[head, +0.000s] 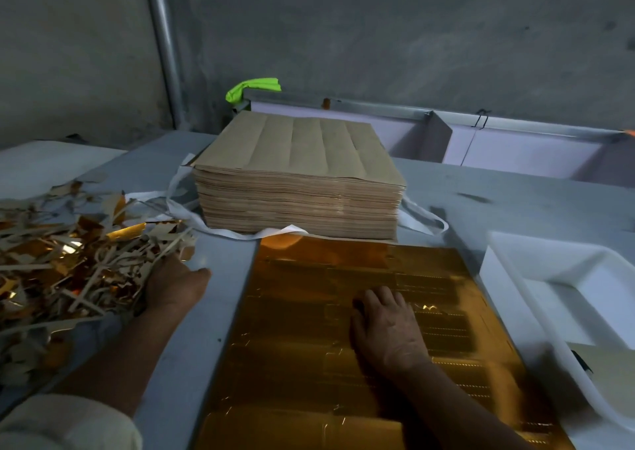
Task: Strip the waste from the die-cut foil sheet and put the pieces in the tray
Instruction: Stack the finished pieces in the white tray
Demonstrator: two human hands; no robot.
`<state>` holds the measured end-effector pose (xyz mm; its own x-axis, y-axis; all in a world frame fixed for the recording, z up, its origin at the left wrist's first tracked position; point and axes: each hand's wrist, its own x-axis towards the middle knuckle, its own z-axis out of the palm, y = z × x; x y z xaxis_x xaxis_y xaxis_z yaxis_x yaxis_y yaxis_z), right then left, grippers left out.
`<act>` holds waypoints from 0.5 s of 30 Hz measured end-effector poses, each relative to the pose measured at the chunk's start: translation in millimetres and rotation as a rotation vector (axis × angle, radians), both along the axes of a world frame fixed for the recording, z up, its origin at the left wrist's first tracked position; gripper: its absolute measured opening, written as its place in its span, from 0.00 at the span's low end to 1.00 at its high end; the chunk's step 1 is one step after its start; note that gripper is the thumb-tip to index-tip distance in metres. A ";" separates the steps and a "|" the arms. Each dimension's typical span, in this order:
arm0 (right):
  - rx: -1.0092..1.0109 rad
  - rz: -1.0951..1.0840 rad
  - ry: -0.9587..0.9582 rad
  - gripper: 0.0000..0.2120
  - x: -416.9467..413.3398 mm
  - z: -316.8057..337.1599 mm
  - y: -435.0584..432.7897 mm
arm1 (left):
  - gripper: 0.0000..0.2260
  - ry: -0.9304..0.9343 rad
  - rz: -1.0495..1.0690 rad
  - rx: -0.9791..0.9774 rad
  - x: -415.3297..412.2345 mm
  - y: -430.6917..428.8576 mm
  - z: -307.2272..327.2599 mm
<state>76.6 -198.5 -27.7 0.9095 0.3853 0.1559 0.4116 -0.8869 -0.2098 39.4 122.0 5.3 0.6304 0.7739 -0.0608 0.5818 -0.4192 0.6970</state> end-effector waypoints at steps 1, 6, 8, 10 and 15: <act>-0.002 -0.001 -0.001 0.16 0.0 -0.2 0.0 | 0.32 -0.012 0.037 -0.014 -0.6 1.7 -0.2; 0.018 0.006 -0.015 0.16 -0.8 0.7 -0.6 | 0.30 -0.118 0.093 0.019 -3.7 -10.9 -1.4; 0.021 0.009 -0.014 0.16 -1.2 1.2 -1.1 | 0.23 -0.176 0.008 0.120 -3.6 -17.0 -2.0; 0.019 0.012 -0.011 0.16 -1.4 1.7 -1.1 | 0.16 -0.176 -0.101 0.255 -2.2 -22.4 -1.5; 0.017 0.008 -0.003 0.16 -1.5 1.4 -1.2 | 0.10 0.033 -0.295 0.341 7.7 -50.1 -0.8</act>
